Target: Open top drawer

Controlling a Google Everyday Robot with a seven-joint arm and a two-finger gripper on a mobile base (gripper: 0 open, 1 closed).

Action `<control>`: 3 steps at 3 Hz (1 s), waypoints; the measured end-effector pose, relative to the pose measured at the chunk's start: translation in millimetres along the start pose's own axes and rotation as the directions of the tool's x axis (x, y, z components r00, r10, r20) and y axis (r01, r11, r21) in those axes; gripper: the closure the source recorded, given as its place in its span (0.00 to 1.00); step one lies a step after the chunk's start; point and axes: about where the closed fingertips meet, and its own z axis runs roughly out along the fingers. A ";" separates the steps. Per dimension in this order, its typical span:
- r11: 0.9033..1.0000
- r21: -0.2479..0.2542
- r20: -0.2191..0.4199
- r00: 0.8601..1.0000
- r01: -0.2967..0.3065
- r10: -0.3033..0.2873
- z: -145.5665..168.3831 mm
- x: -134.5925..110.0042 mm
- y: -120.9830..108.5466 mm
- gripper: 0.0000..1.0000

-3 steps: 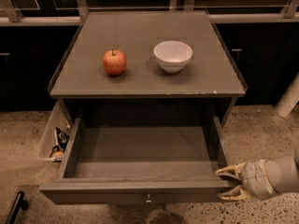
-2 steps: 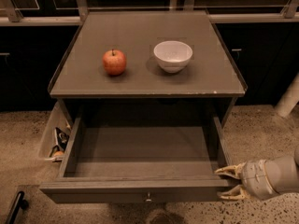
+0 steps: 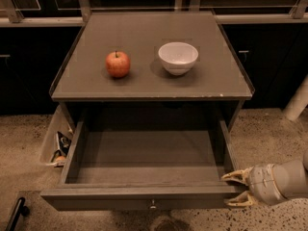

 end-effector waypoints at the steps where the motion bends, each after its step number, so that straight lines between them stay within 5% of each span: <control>1: 1.000 0.000 0.000 1.000 0.000 0.000 0.0 0.0 0.0 0.11; 2: 1.000 -0.002 0.002 1.000 -0.002 0.002 0.6 0.1 0.6 0.00; 3: 1.000 0.012 0.016 1.000 0.016 -0.016 -3.1 -7.5 -4.5 0.00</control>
Offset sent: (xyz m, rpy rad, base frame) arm -0.0027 -0.0012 -0.0036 0.0110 0.0124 -0.0058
